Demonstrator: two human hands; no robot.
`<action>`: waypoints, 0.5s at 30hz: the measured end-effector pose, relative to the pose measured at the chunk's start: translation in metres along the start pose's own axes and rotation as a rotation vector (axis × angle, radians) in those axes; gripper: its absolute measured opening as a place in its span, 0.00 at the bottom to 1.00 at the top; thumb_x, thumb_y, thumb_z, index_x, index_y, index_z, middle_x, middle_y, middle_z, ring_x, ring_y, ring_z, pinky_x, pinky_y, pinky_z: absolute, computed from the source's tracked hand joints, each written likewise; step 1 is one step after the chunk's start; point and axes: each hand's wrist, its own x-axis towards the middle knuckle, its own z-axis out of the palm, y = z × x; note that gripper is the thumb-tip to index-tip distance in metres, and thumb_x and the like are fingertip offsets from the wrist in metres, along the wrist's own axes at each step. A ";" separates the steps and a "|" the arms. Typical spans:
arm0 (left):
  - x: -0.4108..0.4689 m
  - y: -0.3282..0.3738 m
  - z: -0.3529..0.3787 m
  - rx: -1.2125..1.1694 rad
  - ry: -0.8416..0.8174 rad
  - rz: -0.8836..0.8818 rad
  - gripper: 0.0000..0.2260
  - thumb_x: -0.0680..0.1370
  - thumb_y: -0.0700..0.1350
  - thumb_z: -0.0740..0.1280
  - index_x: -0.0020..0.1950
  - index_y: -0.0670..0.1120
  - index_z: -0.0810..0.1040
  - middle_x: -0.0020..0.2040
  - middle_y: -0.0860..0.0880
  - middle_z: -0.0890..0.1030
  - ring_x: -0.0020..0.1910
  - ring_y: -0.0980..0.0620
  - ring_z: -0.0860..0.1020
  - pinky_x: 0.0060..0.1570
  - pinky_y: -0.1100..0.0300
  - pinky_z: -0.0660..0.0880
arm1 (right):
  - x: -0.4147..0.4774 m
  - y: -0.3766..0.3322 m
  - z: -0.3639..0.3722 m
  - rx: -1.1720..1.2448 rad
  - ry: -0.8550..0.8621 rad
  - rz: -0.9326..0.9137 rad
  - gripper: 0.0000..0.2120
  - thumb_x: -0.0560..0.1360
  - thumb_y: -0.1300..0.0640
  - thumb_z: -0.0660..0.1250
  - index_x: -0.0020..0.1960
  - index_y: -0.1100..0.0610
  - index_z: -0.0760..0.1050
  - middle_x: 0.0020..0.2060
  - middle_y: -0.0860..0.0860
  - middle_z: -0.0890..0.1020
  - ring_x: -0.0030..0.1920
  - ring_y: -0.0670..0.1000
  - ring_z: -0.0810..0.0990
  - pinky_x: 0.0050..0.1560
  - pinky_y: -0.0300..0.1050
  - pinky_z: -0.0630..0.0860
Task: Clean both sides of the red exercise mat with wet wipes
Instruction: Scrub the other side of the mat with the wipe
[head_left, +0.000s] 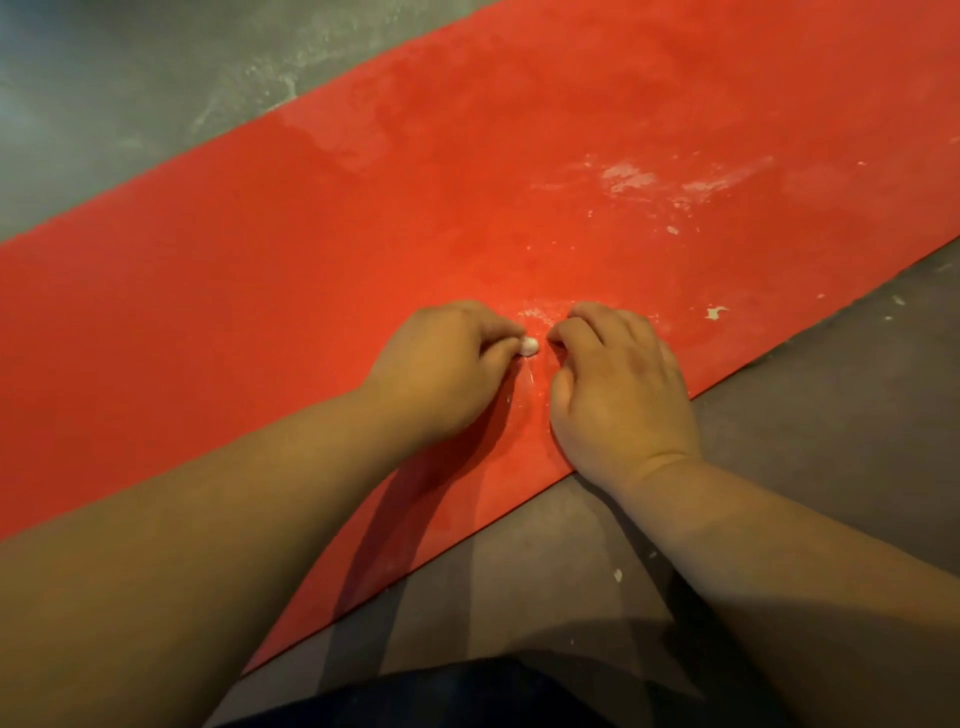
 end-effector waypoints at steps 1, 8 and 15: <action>-0.007 -0.001 -0.007 -0.078 -0.019 -0.019 0.12 0.80 0.48 0.64 0.63 0.53 0.79 0.58 0.55 0.80 0.56 0.56 0.77 0.55 0.64 0.69 | 0.000 0.000 -0.001 0.005 -0.003 -0.002 0.17 0.71 0.55 0.57 0.57 0.53 0.76 0.60 0.50 0.76 0.62 0.55 0.71 0.60 0.52 0.69; -0.033 -0.048 -0.002 0.148 -0.067 -0.160 0.25 0.82 0.50 0.56 0.78 0.54 0.53 0.79 0.50 0.52 0.78 0.50 0.50 0.74 0.53 0.46 | -0.002 -0.002 -0.005 -0.003 -0.038 -0.096 0.21 0.76 0.49 0.58 0.69 0.42 0.68 0.68 0.48 0.71 0.63 0.55 0.71 0.60 0.54 0.69; -0.043 -0.059 0.018 0.260 -0.006 -0.171 0.24 0.81 0.57 0.44 0.78 0.58 0.52 0.79 0.55 0.49 0.78 0.54 0.46 0.75 0.51 0.43 | 0.007 -0.021 0.005 0.132 -0.129 -0.260 0.09 0.73 0.54 0.66 0.52 0.51 0.79 0.49 0.47 0.80 0.52 0.54 0.76 0.53 0.51 0.71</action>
